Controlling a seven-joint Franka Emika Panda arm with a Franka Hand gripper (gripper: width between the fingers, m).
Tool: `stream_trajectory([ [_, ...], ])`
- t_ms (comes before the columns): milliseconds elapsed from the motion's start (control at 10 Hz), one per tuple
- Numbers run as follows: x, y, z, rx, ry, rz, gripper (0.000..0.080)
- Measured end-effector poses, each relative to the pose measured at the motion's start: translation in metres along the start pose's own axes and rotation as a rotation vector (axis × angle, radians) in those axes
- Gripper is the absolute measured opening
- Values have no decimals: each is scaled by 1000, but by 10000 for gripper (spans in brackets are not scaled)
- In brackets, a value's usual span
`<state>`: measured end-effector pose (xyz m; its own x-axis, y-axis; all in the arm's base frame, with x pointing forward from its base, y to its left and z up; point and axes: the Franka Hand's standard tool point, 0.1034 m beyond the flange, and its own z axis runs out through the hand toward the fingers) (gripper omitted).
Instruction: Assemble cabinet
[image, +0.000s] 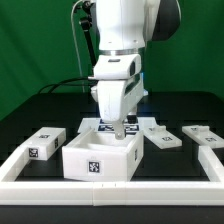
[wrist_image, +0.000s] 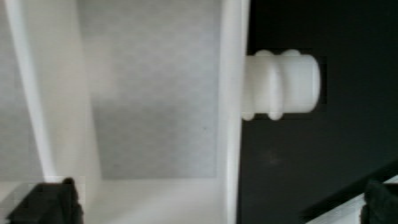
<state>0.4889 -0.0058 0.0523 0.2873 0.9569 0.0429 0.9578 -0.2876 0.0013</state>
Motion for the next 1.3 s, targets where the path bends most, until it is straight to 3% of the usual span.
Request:
stream_trajectory([
  [600,-5,-13,26,49,-2,10,798],
  [900,-4,-14,29,56,-3,9,798],
  [1000,-4,-15,29,57,-3,9,671],
  [1100,-4,-15,29,57,-3,9,671],
  [1300,-4,-15,29,57,-3,9,398],
])
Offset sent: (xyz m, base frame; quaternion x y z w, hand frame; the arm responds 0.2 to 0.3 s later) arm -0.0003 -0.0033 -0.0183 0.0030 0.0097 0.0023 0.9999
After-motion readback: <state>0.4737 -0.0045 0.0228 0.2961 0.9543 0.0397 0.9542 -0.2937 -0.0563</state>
